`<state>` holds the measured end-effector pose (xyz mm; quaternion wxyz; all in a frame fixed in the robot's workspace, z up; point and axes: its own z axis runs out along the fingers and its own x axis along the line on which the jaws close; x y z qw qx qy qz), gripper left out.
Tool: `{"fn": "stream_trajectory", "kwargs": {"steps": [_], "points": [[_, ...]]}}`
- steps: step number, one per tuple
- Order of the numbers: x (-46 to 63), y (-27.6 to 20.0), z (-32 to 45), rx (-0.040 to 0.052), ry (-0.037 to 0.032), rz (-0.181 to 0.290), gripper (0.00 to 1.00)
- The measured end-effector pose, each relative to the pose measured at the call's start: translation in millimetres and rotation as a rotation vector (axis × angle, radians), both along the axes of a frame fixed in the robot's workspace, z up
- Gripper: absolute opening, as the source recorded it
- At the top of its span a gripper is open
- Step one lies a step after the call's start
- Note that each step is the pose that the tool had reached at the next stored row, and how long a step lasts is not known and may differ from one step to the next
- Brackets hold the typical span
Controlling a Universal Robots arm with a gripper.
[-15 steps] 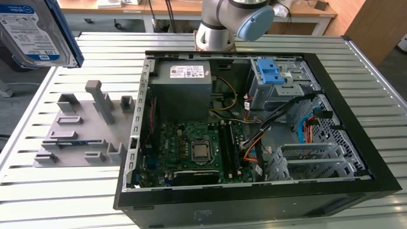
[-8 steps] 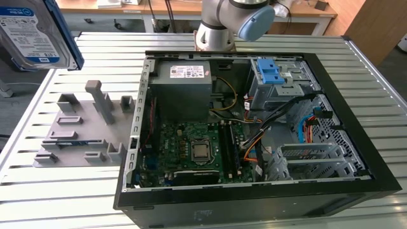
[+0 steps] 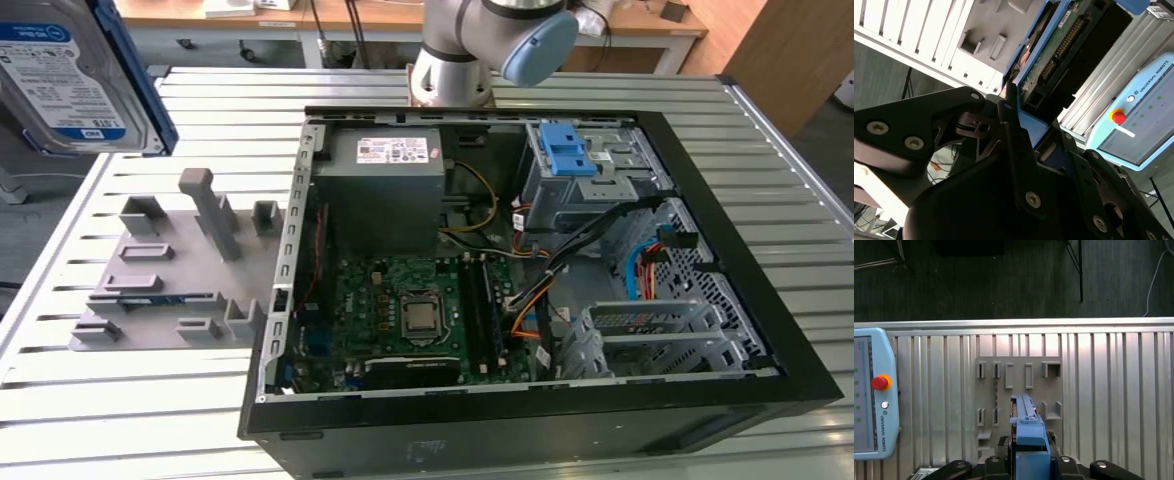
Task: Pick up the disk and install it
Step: 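Pick up the disk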
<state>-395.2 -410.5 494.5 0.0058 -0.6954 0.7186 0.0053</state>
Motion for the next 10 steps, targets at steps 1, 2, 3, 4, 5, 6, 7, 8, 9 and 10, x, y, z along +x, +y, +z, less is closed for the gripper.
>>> {"fn": "stream_trajectory", "kwargs": {"steps": [1, 2, 3, 4, 5, 6, 7, 8, 9, 10], "points": [[1.4, -0.1, 0.0, 0.0000, 0.0000, 0.000, 0.36], [2.8, -0.2, 0.0, -0.0001, 0.0000, 0.000, 0.36], [3.7, -0.2, 0.0, 0.0000, -0.0001, 0.000, 0.36], [4.3, -0.2, 0.0, 0.0000, 0.0000, 0.000, 0.36], [5.1, -0.2, -0.1, 0.0000, -0.0001, 0.000, 0.36], [6.0, -0.2, 0.0, -0.0001, 0.0000, 0.000, 0.36], [7.1, -0.2, 0.0, 0.0000, 0.0000, 0.000, 0.36], [8.2, -0.2, 0.0, 0.0000, 0.0000, 0.000, 0.36], [9.6, -0.2, -0.1, 0.0000, 0.0000, 0.000, 0.36], [11.1, -0.2, -0.1, 0.0001, -0.0001, 0.000, 0.36]]}}
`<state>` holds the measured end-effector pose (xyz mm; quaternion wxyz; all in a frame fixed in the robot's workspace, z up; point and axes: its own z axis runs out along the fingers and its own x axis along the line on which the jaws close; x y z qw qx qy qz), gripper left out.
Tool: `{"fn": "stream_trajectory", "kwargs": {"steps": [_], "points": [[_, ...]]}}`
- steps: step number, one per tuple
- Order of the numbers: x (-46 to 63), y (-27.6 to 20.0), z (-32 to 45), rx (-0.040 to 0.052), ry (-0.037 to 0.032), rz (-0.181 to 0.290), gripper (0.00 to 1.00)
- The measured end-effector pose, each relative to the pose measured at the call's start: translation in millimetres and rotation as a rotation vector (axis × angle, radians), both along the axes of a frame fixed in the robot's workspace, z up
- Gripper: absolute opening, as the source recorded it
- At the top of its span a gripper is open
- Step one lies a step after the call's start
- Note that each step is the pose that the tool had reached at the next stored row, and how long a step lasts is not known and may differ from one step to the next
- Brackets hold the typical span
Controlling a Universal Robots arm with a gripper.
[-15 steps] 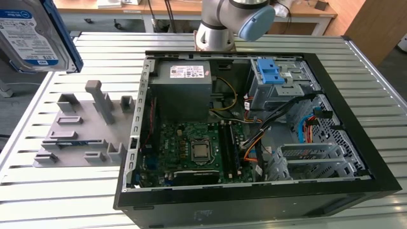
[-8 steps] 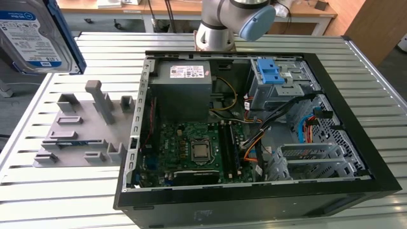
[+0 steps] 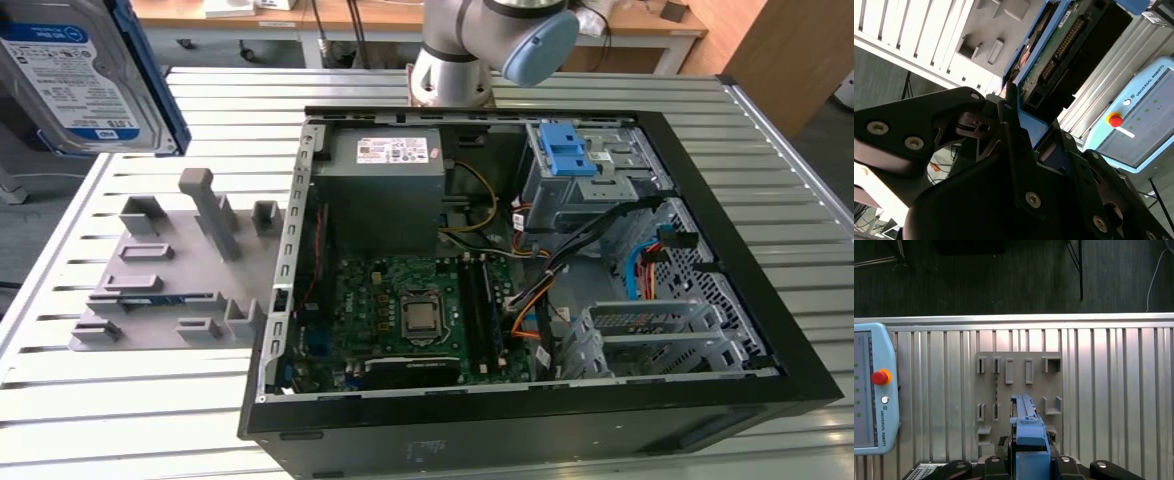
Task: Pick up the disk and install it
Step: 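Pick up the disk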
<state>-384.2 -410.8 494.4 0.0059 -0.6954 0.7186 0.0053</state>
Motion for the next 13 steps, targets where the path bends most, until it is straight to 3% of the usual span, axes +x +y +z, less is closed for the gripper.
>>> {"fn": "stream_trajectory", "kwargs": {"steps": [13], "points": [[9.2, 0.0, -0.5, 0.0001, 0.0000, 0.000, 0.36]]}}
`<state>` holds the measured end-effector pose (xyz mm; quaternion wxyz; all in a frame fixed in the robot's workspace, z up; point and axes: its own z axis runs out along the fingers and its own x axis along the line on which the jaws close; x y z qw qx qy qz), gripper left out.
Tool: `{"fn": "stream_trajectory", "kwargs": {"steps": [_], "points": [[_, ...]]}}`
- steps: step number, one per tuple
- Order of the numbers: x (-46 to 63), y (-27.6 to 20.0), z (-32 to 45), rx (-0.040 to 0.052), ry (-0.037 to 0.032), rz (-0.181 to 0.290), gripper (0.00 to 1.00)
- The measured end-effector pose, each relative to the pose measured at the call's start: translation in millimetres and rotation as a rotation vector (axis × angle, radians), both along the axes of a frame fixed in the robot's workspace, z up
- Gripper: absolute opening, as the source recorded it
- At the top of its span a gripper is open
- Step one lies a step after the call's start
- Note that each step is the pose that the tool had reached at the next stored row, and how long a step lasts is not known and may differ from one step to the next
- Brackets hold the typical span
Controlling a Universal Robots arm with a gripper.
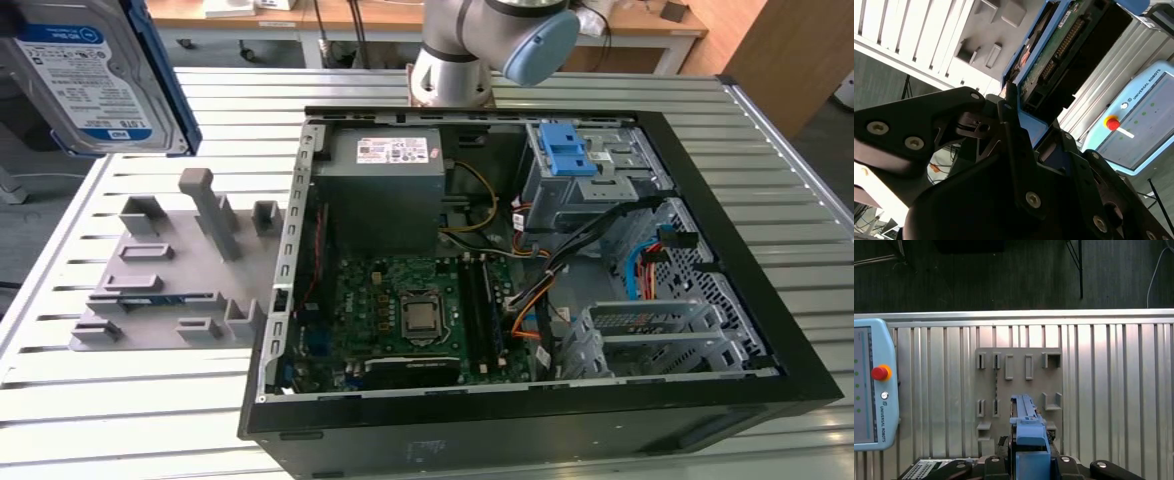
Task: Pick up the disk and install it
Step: 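Pick up the disk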
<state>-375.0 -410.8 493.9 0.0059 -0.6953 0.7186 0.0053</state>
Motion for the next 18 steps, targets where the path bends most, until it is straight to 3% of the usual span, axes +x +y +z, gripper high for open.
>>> {"fn": "stream_trajectory", "kwargs": {"steps": [18], "points": [[4.2, 0.0, -0.6, -0.0001, 0.0001, 0.000, 0.36]]}}
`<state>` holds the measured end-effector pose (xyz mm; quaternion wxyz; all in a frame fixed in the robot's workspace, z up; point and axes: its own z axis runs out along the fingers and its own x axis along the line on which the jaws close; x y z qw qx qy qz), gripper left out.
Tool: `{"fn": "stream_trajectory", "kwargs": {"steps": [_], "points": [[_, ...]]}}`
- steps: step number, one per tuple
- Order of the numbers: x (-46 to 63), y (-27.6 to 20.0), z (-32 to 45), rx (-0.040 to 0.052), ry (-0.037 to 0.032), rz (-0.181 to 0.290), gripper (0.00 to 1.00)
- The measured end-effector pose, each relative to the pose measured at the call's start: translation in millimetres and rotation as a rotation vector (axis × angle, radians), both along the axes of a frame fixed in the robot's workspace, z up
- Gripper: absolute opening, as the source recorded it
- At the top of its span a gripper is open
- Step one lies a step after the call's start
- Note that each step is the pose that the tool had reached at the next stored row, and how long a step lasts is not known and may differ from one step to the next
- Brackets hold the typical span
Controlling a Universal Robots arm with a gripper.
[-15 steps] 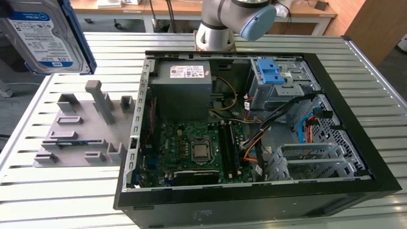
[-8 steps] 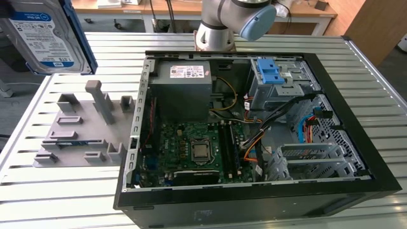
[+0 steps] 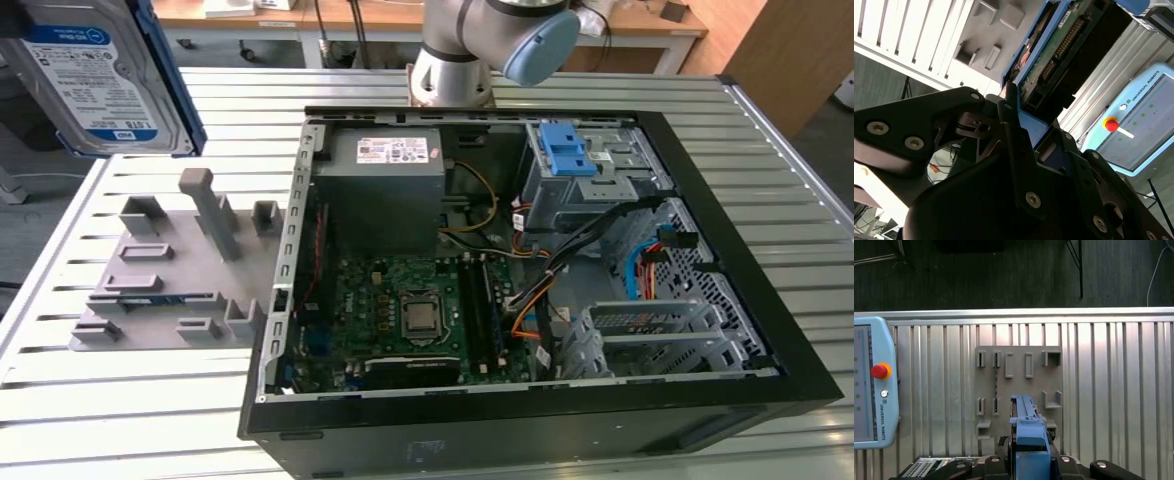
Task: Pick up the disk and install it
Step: 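Pick up the disk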
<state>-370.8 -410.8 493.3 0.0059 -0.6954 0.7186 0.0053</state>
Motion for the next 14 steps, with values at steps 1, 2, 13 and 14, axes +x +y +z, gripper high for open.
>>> {"fn": "stream_trajectory", "kwargs": {"steps": [1, 2, 13, 14], "points": [[0.2, 0.0, -0.1, 0.0001, -0.0001, 0.000, 0.36], [0.4, 0.0, -0.1, 0.0000, -0.0001, 0.000, 0.36], [15.3, -0.6, -0.4, 0.0000, 0.0000, 0.000, 0.36], [19.6, -0.6, -0.4, 0.0001, 0.0000, 0.000, 0.36]]}}
